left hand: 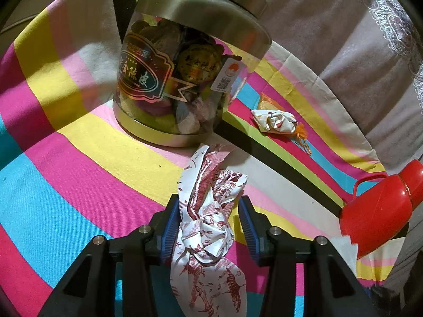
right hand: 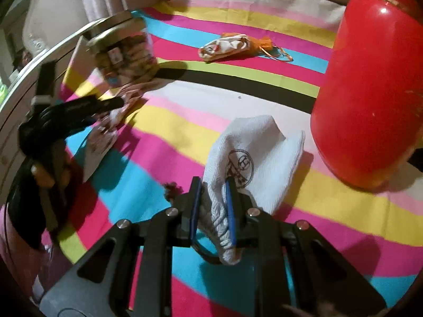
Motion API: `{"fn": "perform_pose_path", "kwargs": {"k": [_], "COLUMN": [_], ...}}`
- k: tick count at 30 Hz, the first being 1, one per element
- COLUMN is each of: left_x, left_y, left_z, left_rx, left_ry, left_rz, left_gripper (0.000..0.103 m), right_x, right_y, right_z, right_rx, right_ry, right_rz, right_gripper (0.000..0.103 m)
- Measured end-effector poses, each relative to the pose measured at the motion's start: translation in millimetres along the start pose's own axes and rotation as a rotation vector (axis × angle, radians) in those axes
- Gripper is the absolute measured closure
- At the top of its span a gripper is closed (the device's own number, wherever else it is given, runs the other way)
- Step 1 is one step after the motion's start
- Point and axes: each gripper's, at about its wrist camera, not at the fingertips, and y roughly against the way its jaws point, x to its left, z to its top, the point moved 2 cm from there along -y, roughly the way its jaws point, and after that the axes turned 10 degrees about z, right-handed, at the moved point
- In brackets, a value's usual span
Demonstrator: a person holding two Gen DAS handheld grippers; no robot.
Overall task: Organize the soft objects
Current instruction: 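Lift the wrapper and drawstring pouch and carry both toward the box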
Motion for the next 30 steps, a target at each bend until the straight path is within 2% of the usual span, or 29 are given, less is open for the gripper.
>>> {"fn": "perform_pose_path", "kwargs": {"k": [4, 8, 10, 13, 17, 22, 26, 30], "left_x": [2, 1, -2, -5, -19, -39, -35, -23], "left_y": [-1, 2, 10, 31, 72, 112, 139, 153], "left_z": [-1, -4, -6, -13, -30, -63, -91, -109], "left_rx": [0.000, -0.005, -0.023, -0.047, -0.084, -0.061, -0.045, -0.027], "left_ry": [0.014, -0.003, -0.019, 0.016, -0.011, -0.091, -0.118, -0.123], "left_rz": [0.026, 0.045, 0.038, -0.038, -0.127, -0.199, -0.214, -0.181], "left_gripper": [0.071, 0.075, 0.076, 0.076, 0.076, 0.076, 0.076, 0.076], "right_x": [8, 14, 12, 5, -11, -15, -6, 8], "right_y": [7, 16, 23, 33, 40, 44, 52, 59], "right_z": [-11, -16, -16, -18, -26, -27, -24, -24], "right_rx": [0.003, -0.011, -0.026, -0.048, -0.059, -0.066, -0.079, -0.084], "right_ry": [0.008, 0.005, -0.001, -0.030, -0.098, -0.134, -0.102, -0.065], "right_rz": [0.026, 0.071, 0.078, 0.109, 0.122, 0.138, 0.149, 0.163], "right_gripper": [0.081, 0.081, 0.081, 0.081, 0.081, 0.081, 0.081, 0.081]}}
